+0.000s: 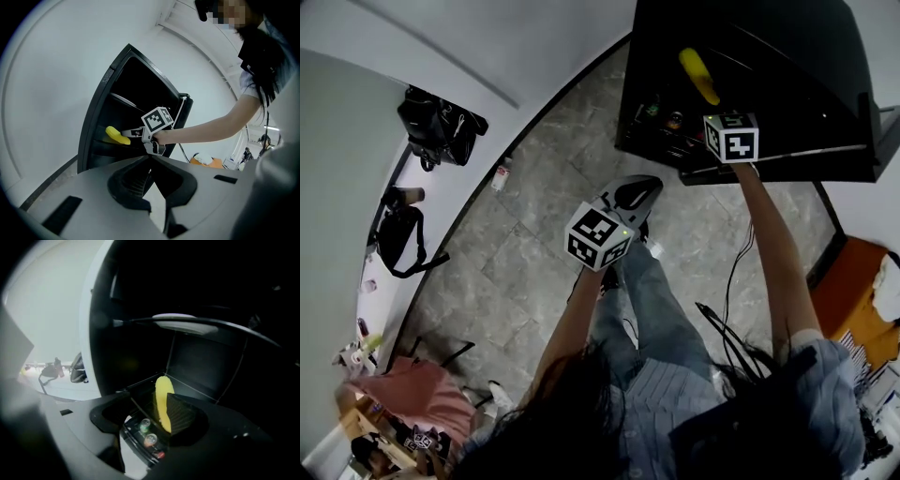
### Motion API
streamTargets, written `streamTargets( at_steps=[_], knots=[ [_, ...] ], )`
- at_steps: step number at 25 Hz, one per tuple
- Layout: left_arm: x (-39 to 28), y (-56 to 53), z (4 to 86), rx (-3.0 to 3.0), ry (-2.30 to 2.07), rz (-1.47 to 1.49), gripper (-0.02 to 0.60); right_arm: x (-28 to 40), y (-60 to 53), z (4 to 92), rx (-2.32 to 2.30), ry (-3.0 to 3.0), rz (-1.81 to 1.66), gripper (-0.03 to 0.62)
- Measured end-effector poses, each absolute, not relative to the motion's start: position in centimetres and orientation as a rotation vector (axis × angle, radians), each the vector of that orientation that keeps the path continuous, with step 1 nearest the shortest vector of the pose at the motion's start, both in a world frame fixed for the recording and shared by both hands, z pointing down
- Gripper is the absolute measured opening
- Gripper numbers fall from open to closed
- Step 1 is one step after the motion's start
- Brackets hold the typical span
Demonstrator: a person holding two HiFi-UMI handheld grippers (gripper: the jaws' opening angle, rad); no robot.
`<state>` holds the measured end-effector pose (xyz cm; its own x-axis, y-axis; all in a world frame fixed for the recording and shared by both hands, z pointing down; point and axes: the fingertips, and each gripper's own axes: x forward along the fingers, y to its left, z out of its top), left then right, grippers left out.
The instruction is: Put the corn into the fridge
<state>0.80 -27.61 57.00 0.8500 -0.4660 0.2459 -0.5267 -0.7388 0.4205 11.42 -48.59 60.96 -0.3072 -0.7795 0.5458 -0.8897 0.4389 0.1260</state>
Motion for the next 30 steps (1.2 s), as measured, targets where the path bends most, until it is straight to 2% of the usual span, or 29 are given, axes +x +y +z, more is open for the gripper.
streamTargets(
  at_steps=[12,30],
  knots=[
    [0.6,-23.8,53.8,2.587,-0.676,0.170,0.008,10.3,-41.5,57.6,1.469,-2.209,0.368,0.219],
    [-3.4,-18.7,47.6,2.612,-0.685,0.137,0.008,6.1,-29.7,47.1,1.547,-2.386,0.491,0.219]
  ],
)
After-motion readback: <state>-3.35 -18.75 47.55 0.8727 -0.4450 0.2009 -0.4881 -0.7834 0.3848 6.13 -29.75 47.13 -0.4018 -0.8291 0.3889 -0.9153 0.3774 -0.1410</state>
